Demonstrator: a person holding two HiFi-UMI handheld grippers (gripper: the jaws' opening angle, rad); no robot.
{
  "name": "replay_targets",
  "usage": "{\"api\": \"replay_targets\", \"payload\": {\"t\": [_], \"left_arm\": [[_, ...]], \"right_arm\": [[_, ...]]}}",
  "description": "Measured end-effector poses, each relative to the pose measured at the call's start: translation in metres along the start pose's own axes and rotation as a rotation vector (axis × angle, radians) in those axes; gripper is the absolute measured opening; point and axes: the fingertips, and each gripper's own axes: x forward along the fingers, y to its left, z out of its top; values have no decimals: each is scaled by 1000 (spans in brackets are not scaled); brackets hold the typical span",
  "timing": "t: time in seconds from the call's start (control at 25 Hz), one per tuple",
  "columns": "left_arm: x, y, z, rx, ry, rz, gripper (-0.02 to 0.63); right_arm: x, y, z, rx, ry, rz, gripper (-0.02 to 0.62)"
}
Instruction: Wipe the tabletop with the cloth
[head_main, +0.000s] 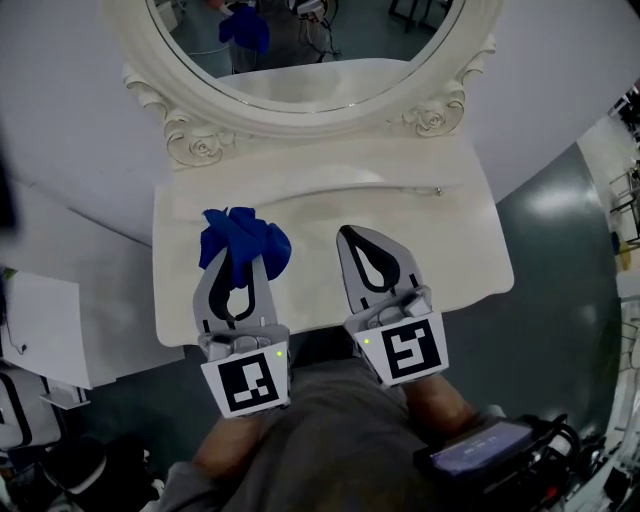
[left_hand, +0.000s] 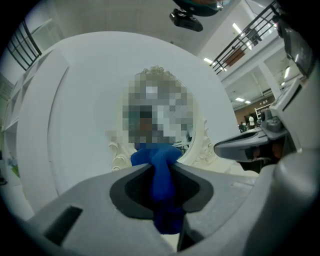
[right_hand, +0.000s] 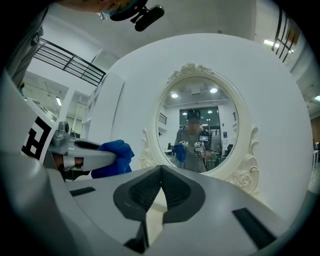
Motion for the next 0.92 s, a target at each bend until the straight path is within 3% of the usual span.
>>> {"api": "replay_targets", "payload": {"t": [0.2, 0.92], "left_arm": [[-1, -26, 0, 2, 9, 7, 94], [0, -43, 0, 9, 33, 17, 94]], "right_arm": [[-16, -16, -5, 2, -9, 18, 14], [-20, -28, -9, -6, -6, 54, 14]]}}
